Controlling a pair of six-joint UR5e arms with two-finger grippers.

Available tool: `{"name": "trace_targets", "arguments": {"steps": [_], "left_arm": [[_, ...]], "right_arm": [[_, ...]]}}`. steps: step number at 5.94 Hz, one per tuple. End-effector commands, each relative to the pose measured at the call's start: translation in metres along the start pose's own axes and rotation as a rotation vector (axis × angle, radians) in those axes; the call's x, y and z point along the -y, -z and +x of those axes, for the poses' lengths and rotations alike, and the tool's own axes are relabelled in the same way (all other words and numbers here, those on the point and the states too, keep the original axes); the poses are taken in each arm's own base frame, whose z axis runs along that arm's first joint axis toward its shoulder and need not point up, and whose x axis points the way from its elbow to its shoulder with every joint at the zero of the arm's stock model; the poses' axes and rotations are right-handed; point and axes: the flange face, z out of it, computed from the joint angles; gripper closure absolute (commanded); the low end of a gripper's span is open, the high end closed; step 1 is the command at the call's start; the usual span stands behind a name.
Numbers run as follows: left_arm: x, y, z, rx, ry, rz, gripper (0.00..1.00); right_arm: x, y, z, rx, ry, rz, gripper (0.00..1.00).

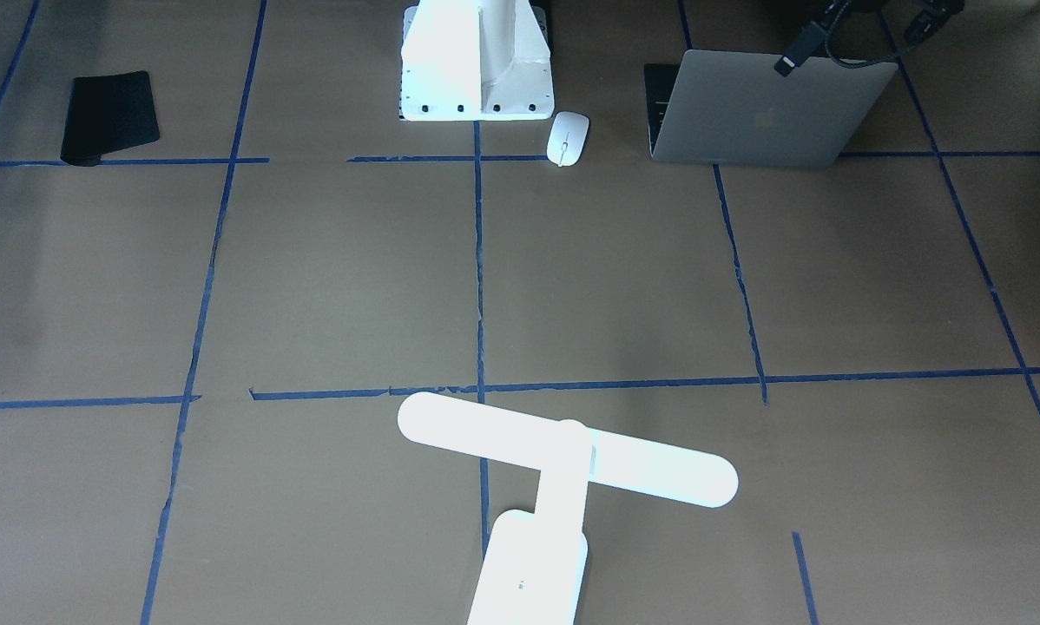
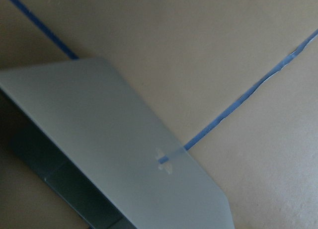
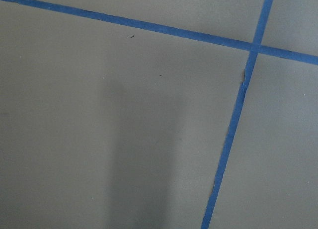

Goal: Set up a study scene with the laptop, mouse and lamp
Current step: 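Grasp the edge of the grey laptop with the left gripper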

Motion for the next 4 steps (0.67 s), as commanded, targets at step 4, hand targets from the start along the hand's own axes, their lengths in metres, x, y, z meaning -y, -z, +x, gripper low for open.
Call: {"name": "trace_targets", "arguments": {"steps": [4], "left_arm": [[-0.035, -0.04, -0.005, -0.041, 0.269, 0.198, 0.06]], "right_arm": [[-0.005, -0.004, 0.003, 0.001, -0.015, -0.01, 0.0]]}}
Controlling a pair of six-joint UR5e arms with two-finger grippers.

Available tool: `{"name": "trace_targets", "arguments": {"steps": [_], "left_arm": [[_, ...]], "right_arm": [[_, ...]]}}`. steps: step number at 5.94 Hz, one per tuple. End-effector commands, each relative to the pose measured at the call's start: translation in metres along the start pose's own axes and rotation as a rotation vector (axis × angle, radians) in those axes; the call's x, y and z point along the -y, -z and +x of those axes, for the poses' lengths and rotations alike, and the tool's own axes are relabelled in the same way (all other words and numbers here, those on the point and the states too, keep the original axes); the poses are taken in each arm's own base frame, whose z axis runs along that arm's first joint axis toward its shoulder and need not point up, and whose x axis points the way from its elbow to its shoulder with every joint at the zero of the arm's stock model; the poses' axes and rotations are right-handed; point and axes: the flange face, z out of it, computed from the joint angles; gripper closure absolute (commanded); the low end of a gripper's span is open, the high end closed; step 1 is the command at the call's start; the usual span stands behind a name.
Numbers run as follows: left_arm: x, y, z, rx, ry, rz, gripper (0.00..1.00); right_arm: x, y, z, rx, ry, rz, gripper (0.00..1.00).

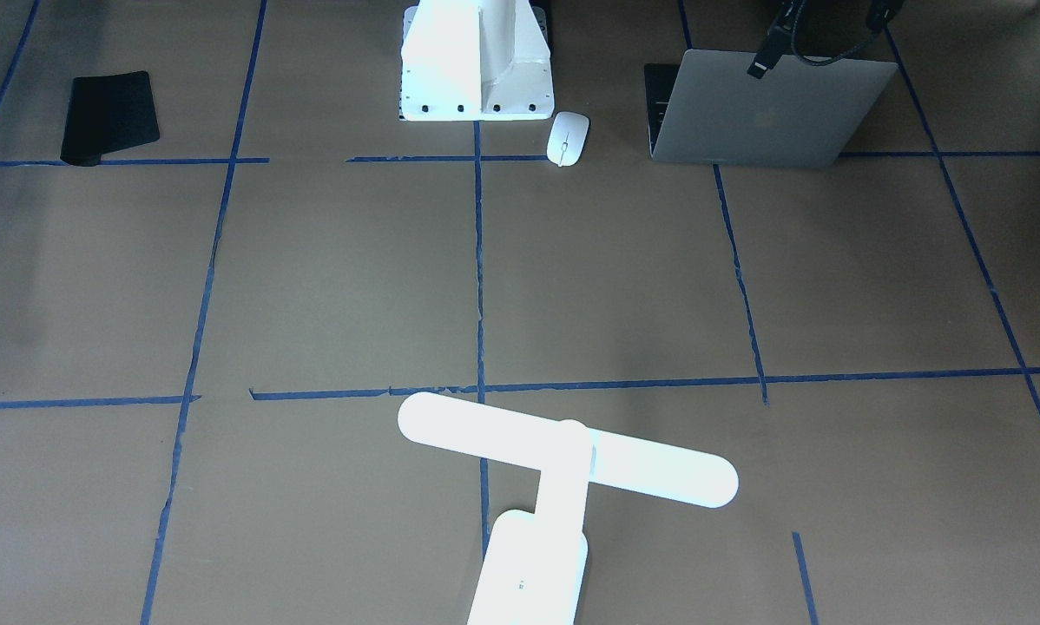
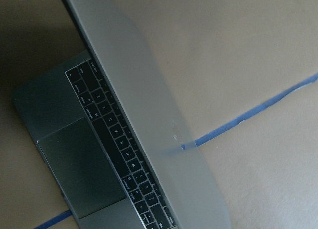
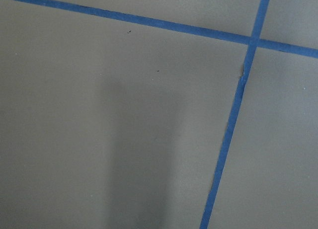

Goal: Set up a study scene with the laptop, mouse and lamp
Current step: 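Grasp the edge of the grey laptop with the left gripper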

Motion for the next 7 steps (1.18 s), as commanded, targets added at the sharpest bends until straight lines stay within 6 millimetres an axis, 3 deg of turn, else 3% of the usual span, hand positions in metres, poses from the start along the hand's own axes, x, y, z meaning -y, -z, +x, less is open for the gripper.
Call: {"name": "trace_targets", "arguments": {"steps": [1, 4, 6, 7], "left_arm": [[0.0055, -0.0078, -0.0026, -0.017, 0.076, 0.059, 0.1], [0.0116, -0.0155, -0.0052, 0.002, 0.132, 0.084, 0.38], [0.0119, -0.0157, -0.0039, -0.005, 0.153, 0.087, 0.94], [0.0122, -0.0144, -0.0021, -0.011, 0.155, 0.086, 1.0]], "right_arm": [[-0.0006, -0.0002, 0.0, 0.0, -0.001, 0.0, 0.0], [-0.0003, 0.0004, -0.0006, 0.0, 0.003, 0.001, 0.0], [-0.0011, -0.0001, -0.0002, 0.0, 0.005, 0.001, 0.0], [-0.0011, -0.0001, -0.0002, 0.0, 0.006, 0.001, 0.0]]}}
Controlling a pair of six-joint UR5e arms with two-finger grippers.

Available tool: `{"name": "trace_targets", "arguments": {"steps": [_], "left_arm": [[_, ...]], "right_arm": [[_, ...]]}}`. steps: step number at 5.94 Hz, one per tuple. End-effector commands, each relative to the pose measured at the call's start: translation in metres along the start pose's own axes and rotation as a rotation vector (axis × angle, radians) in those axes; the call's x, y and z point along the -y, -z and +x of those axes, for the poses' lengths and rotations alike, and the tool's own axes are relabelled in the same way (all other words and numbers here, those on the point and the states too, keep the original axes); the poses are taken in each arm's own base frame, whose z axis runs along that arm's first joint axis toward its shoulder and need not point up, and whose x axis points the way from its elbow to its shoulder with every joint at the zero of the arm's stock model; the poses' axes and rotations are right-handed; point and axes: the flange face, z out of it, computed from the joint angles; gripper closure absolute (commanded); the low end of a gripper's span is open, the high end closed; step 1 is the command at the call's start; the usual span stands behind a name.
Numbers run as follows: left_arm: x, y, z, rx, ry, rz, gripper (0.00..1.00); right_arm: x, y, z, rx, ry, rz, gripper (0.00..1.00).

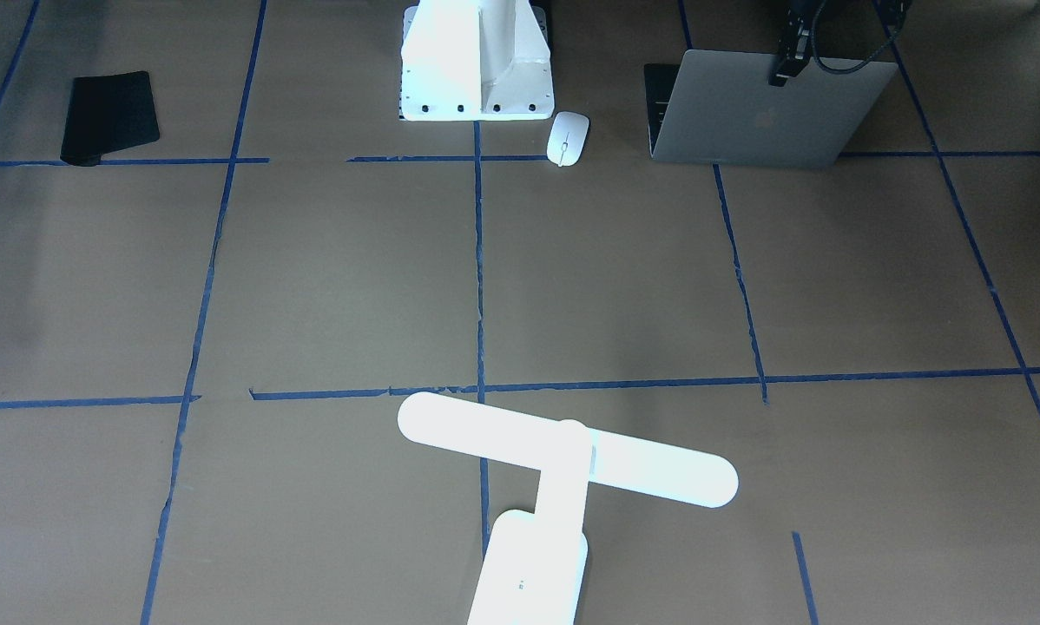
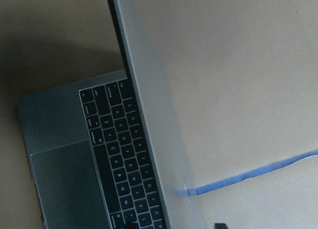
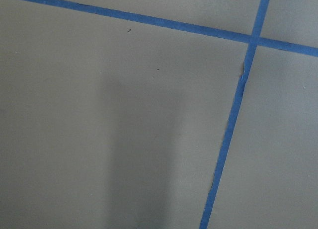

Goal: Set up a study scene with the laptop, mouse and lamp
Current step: 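Grasp the edge of the grey laptop with the left gripper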

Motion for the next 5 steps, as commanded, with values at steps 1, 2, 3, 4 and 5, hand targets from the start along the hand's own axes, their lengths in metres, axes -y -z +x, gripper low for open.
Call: {"name": "trace_targets", "arguments": {"steps": [1, 2, 3, 4, 5], "left_arm": [[0.003, 0.003, 0.005, -0.018, 0.004, 0.002, 1.0], [0.017, 0.019, 0.021, -0.075, -0.003, 0.004, 1.0], [0.027, 0.027, 0.029, -0.104, -0.04, 0.014, 1.0], [0.029, 0.035, 0.043, -0.148, -0.08, 0.012, 1.0], [0.03, 0.04, 0.058, -0.172, -0.072, 0.012, 1.0]], "right_arm": [[0.0, -0.001, 0.0, 0.0, 0.004, -0.001, 0.0], [0.0, -0.002, -0.001, 0.0, 0.006, -0.004, 0.0], [0.004, -0.006, -0.005, 0.0, 0.014, -0.015, 0.0], [0.004, -0.008, -0.007, 0.001, 0.017, -0.018, 0.0], [0.005, -0.01, -0.008, 0.003, 0.019, -0.023, 0.0]]}}
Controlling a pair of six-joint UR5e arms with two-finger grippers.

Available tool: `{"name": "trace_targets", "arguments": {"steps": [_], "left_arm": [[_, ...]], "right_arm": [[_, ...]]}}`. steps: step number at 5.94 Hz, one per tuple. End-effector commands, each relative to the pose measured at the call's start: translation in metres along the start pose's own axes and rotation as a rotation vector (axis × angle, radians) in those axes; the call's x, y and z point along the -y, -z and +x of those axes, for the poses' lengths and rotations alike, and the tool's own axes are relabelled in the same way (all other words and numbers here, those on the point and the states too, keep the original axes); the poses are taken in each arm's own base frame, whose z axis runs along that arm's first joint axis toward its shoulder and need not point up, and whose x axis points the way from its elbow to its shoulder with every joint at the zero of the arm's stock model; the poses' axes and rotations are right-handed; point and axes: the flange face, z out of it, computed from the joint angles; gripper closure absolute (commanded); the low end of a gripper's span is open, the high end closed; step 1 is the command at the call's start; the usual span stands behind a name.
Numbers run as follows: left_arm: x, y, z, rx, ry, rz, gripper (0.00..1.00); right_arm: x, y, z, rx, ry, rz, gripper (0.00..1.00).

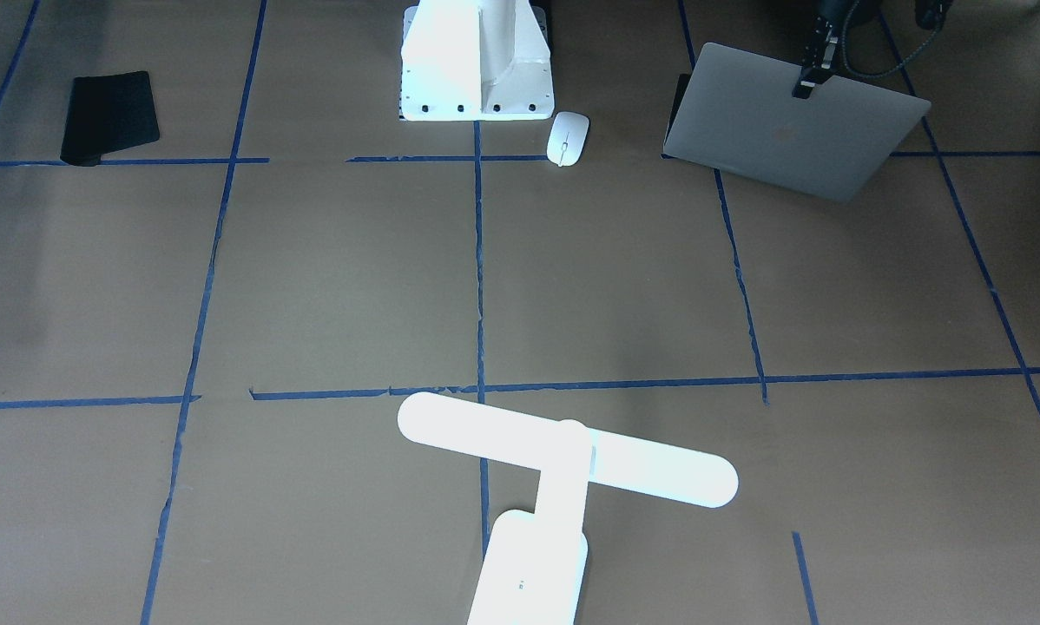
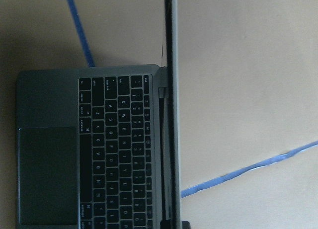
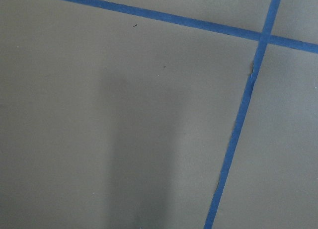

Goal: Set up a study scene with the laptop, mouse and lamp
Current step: 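Lift and carry the laptop with the left gripper toward the lamp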

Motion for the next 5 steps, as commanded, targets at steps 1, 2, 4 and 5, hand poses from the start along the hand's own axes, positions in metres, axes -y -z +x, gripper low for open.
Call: {"name": "trace_targets", "arguments": {"steps": [1, 2, 4, 5], "left_arm": [[-0.022, -0.003, 0.048, -0.038, -0.019, 0.0, 1.0], [-0.047, -0.015, 0.1, -0.028, -0.037, 0.032, 1.0], [-0.071, -0.004, 0.208, -0.061, -0.034, 0.037, 1.0], [-0.103, -0.009, 0.255, -0.063, -0.051, 0.019, 1.0]], "right_arm": [[0.001, -0.003, -0.003, 0.002, 0.003, -0.007, 0.0], [0.001, -0.003, -0.003, 0.004, 0.002, -0.008, 0.0], [0.001, -0.006, -0.001, 0.005, -0.002, -0.013, 0.0], [0.004, -0.006, -0.002, 0.003, 0.002, -0.014, 0.0]]}}
